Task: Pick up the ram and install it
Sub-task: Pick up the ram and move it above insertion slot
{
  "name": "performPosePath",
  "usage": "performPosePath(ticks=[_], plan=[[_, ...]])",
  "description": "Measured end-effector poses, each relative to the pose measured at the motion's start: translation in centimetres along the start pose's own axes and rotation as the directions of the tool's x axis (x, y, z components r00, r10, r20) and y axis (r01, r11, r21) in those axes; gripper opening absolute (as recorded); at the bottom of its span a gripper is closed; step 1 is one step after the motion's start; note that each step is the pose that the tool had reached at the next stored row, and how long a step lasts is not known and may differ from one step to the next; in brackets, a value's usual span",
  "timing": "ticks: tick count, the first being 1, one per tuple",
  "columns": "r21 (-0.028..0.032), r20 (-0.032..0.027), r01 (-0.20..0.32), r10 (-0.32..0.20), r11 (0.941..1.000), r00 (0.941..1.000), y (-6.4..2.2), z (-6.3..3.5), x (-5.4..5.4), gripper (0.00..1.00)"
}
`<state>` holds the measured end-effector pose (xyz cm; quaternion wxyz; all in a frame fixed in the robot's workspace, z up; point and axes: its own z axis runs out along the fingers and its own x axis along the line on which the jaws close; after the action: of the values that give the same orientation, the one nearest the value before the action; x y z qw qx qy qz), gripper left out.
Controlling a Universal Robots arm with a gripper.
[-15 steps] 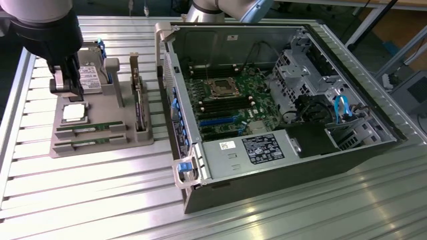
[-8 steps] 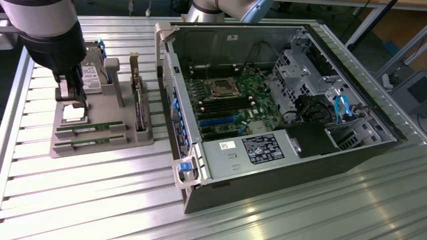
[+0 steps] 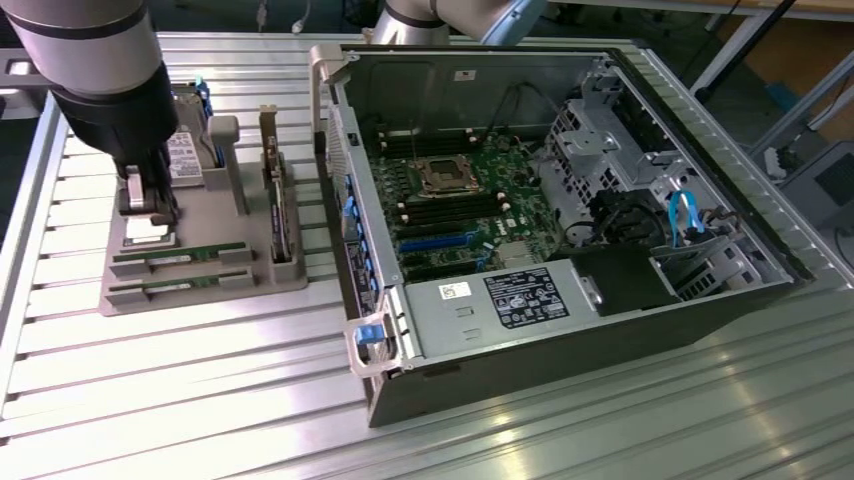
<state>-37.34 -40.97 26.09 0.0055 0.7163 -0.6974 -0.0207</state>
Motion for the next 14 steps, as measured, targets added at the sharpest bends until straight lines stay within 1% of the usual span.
performPosePath(ticks=[6,11,14], plan=[[0.0000,0.0000,0.000,0.000,1.0000,1.0000,-0.03,0.87,0.02,0.24],[-0.0001,0.0000,0.000,0.000,1.0000,1.0000,-0.03,0.87,0.02,0.24],[0.0000,-0.0001,0.000,0.000,1.0000,1.0000,-0.03,0.86,0.30,0.24]])
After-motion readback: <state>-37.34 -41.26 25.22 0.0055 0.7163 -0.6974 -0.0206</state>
